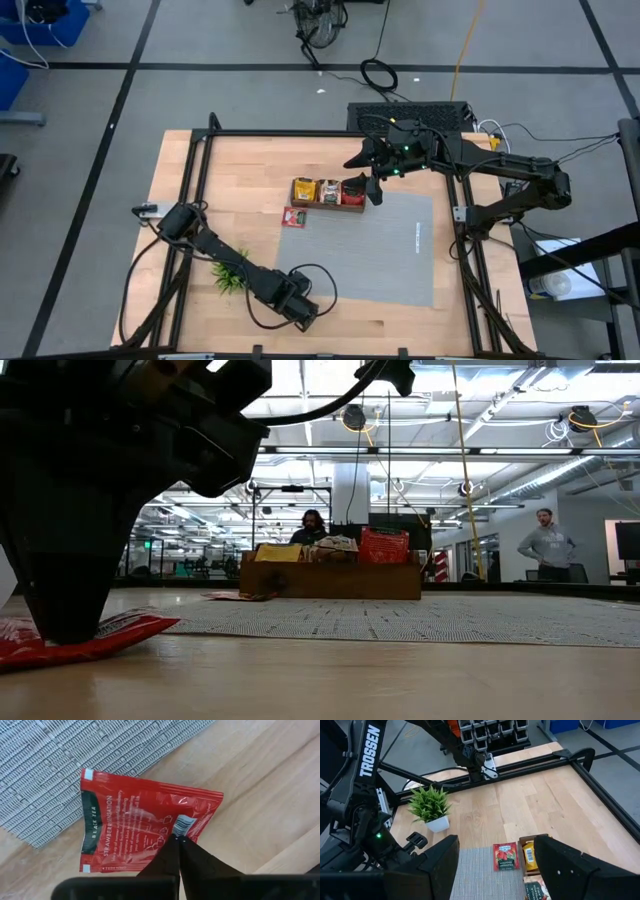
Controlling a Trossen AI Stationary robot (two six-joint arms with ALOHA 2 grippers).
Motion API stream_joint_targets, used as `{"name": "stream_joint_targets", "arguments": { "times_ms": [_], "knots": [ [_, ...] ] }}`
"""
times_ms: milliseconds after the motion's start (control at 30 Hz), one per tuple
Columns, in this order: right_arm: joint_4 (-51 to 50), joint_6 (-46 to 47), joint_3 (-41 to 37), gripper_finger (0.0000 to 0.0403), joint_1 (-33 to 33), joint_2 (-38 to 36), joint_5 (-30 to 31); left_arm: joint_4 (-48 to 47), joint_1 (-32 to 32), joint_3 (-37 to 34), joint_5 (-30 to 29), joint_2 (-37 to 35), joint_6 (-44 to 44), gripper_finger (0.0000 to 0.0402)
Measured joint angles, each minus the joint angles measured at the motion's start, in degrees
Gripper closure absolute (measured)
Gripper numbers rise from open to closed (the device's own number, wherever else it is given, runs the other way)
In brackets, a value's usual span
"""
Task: Pick & Place Tea
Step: Put the red tea bag into the right section of the wooden organizer
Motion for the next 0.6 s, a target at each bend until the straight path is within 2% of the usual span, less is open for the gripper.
{"name": "stream_joint_targets", "arguments": {
  "times_ms": [300, 467, 600],
  "knots": [
    [0.0, -0.02, 0.0, 0.0165, 0.02, 0.0, 0.0, -1.21, 0.15, -0.22, -0.69, -1.88, 0.49, 0.04],
    [0.02, -0.32, 0.0, 0.0165, 0.02, 0.0, 0.02, -6.42, 0.51, -0.65, -7.35, -7.27, 0.08, 0.04],
    [0.38, -0.85, 0.0, 0.0165, 0.02, 0.02, 0.02, -10.25, 0.99, -0.35, -8.35, -10.67, -0.33, 0.0401]
  ]
}}
